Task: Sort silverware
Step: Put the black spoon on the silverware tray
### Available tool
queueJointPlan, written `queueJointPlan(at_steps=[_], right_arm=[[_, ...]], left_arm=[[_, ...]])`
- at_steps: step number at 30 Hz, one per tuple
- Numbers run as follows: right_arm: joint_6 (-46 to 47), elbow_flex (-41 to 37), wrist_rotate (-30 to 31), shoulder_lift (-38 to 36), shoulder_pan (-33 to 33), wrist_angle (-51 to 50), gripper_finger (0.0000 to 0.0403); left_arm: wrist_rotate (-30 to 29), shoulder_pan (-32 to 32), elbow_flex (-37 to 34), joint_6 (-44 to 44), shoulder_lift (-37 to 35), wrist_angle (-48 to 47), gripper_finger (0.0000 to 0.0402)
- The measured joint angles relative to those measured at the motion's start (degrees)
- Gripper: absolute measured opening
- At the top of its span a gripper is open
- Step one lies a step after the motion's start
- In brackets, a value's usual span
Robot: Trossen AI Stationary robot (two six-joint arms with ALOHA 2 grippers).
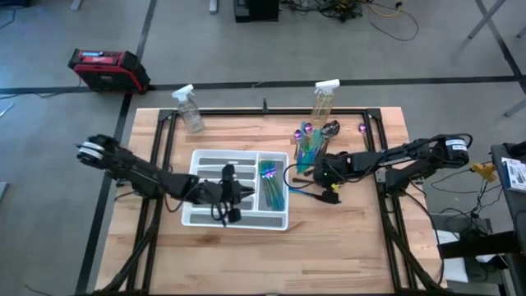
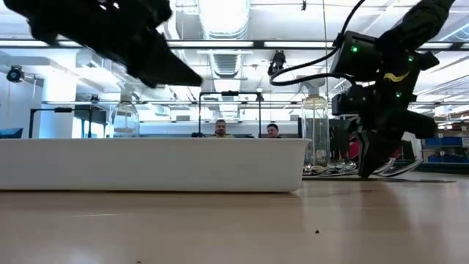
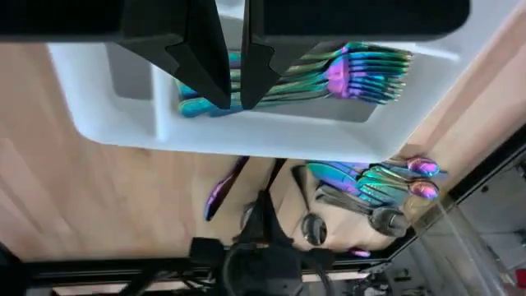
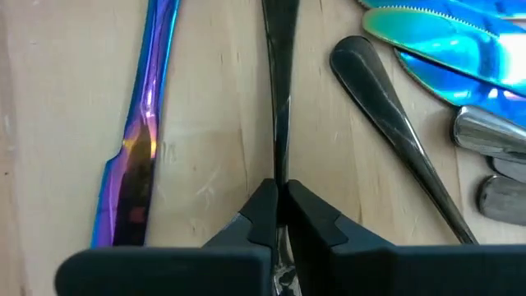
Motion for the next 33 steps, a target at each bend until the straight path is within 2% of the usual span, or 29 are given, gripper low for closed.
queueJointPlan(at_steps=[3,8,12,16,20,26,33], right_arm=[[2.1,3.5,1.5,-1.6,0.4,-4.7,0.0003],[3.9,9.0,3.0,-3.8,1.1,-12.1,0.0002],[4.1,13.6,2.9,-4.5,1.9,-10.9,0.0001],[4.5,17.3,2.3,-2.3,2.7,-5.6,0.0001],[5.6,22.9,-0.2,2.9,2.7,-1.7,0.0001],[5.7,34.2,-4.1,14.7,2.9,0.5,0.0000],[3.4,48.0,-5.2,28.2,4.5,0.9,0.0000]], left_arm=[[0.0,-1.0,0.0,-3.6,-4.9,-9.5,0.0016],[-1.8,-1.0,0.0,-15.9,-13.7,-26.5,0.0016],[-2.0,-1.1,0.0,-20.6,-18.4,-36.0,0.0016],[-2.0,-1.0,0.0,-20.6,-21.2,-39.7,0.0016],[-2.1,-1.0,0.0,-19.6,-24.0,-40.9,0.0016],[-2.1,-1.0,0.0,-20.8,-29.8,-45.6,0.0016],[-2.2,-1.0,0.0,-24.8,-35.5,-53.1,0.0016]])
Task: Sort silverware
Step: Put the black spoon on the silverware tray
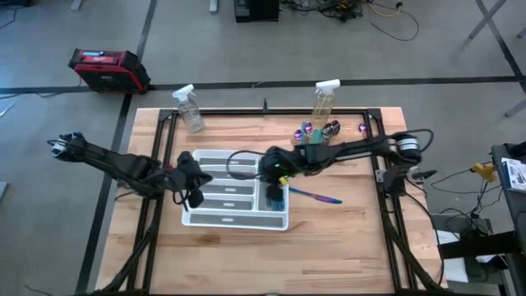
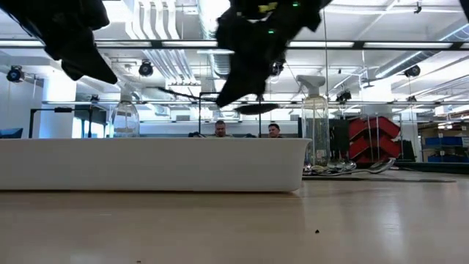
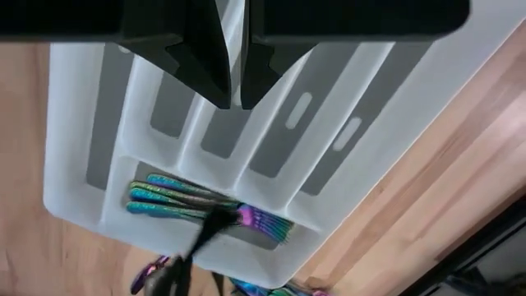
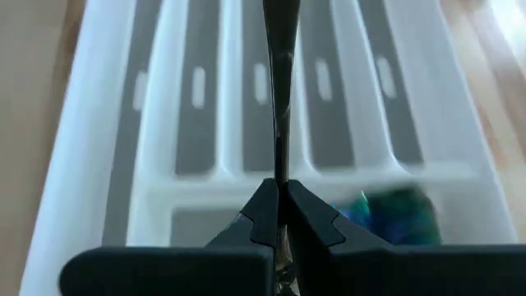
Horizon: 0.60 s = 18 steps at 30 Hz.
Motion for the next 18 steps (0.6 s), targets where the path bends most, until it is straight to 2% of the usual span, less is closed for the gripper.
queueJointPlan(at_steps=[6,13,18], right_arm=[[0.0,7.4,-0.4,7.4,2.0,0.0,0.0000],[0.0,12.3,-1.8,13.6,4.2,2.6,0.0000],[0.7,17.1,-1.9,18.7,4.5,2.8,0.0000]], left_arm=[[0.1,0.0,0.0,-1.2,-2.7,-3.6,0.0016],[0.1,0.2,0.0,-2.3,-3.9,-14.1,0.0016],[0.2,0.2,0.0,-4.5,-3.9,-14.2,0.0016]])
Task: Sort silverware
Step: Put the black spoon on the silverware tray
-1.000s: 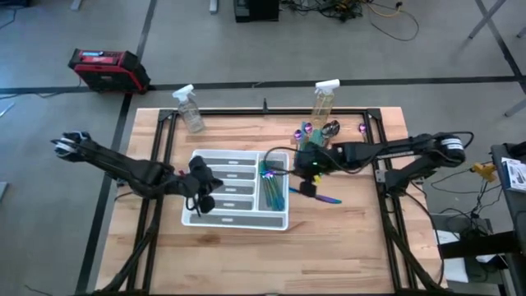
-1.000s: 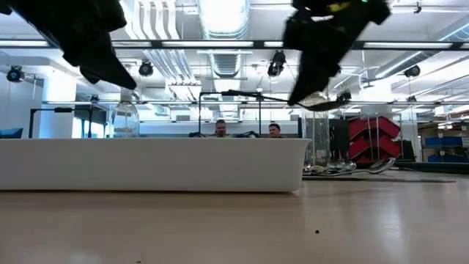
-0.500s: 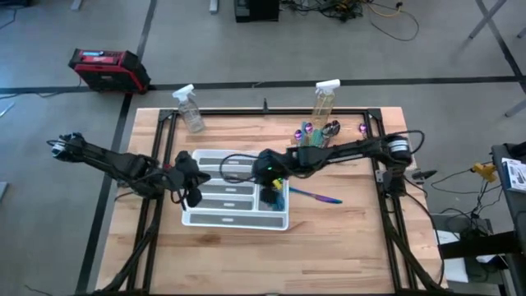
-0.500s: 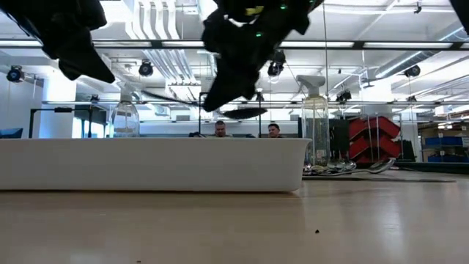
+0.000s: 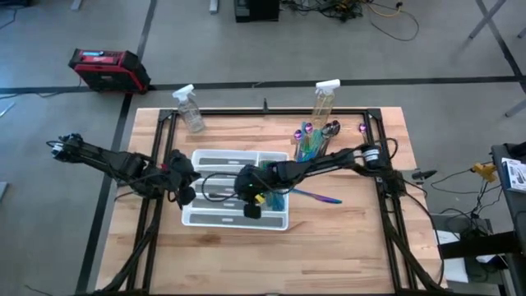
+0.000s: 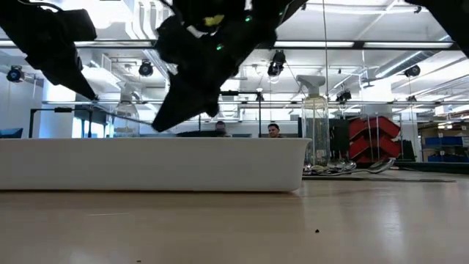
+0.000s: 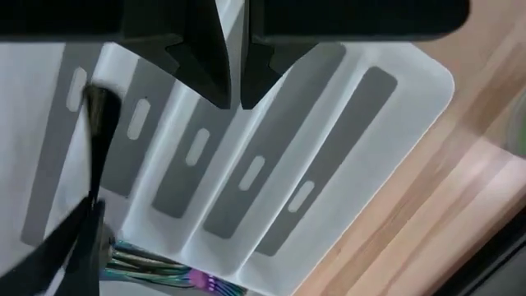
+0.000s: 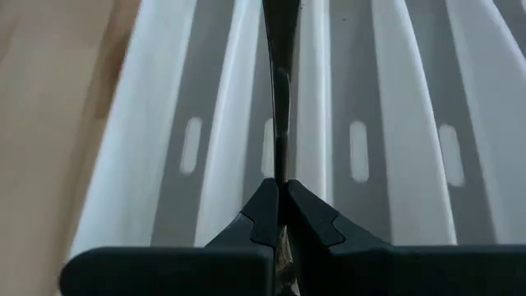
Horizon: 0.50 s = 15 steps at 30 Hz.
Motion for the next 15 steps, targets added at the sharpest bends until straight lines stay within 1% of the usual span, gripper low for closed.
queueJointPlan(at_steps=[4,15], right_arm=[[0.0,4.3,0.2,2.7,0.3,-0.4,0.0000],[2.4,12.7,0.3,11.4,1.6,-0.4,0.0000]], left_arm=[[0.0,0.0,0.0,-2.5,0.2,-0.2,0.0016],[-0.1,0.0,0.0,-1.2,0.6,-0.3,0.0016]])
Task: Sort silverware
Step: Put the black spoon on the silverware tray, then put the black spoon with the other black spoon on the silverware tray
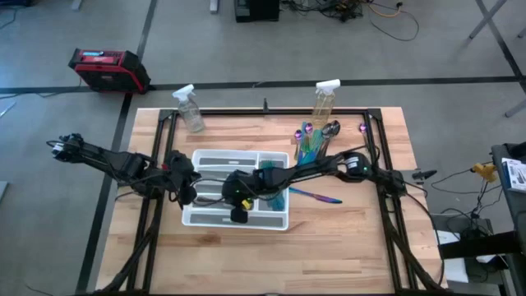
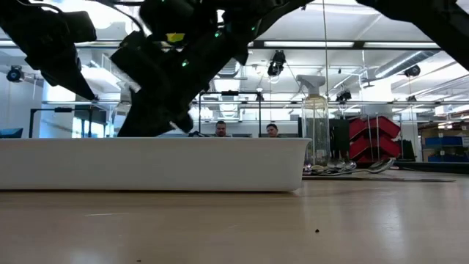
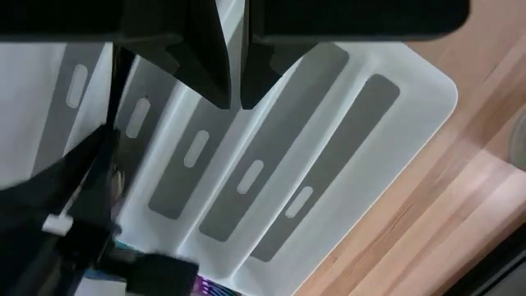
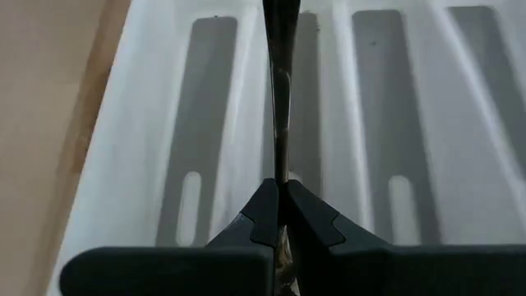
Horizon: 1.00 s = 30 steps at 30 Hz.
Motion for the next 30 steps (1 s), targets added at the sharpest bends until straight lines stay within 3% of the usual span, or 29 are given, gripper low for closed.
queueJointPlan(at_steps=[9,19,24,30], right_arm=[[-0.1,2.6,0.8,2.2,-0.2,-0.9,0.0007],[-2.2,2.5,0.8,1.4,0.0,-5.8,0.0081],[-8.4,1.4,0.8,-3.7,0.2,-15.4,0.0121],[-13.0,-11.9,0.4,-16.8,0.3,-18.7,0.0143]], left_arm=[[-0.1,0.0,0.0,0.5,0.7,0.1,0.0016],[-1.5,0.0,0.0,0.6,1.0,2.3,0.0016],[-1.5,0.0,-0.7,0.7,2.0,5.9,0.0016],[-2.1,-0.2,-3.7,0.7,3.9,11.9,0.0016]])
